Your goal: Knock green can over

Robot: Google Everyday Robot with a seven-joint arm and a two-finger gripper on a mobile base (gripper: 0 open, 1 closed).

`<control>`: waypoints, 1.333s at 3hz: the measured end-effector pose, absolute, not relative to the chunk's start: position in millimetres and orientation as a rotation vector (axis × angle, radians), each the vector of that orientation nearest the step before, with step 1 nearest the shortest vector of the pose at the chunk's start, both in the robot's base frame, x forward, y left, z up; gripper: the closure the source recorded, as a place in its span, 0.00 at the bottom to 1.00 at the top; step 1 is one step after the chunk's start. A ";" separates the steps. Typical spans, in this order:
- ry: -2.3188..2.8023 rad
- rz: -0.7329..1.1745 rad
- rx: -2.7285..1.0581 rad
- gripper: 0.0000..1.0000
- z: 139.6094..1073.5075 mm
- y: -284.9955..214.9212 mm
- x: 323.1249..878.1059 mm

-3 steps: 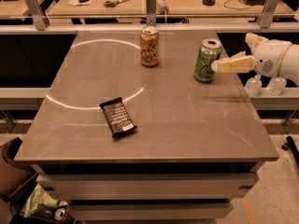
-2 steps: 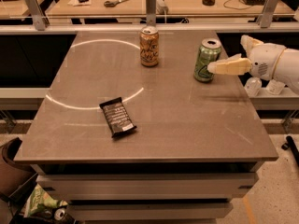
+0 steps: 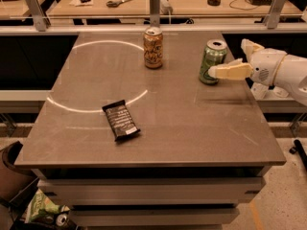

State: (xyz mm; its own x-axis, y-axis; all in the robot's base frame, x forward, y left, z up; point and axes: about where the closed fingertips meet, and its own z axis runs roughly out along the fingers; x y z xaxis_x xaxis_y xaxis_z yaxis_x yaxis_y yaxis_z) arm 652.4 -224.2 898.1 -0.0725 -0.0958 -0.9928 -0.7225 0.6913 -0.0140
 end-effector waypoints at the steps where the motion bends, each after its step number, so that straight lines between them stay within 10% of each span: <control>1: 1.569 0.614 -0.693 0.00 893.3 -217.1 655.8; 4: 1.549 0.629 -0.696 0.64 889.2 -205.8 659.3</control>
Offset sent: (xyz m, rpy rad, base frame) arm 0.0084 0.0124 -0.0151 0.0424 -0.0304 0.0177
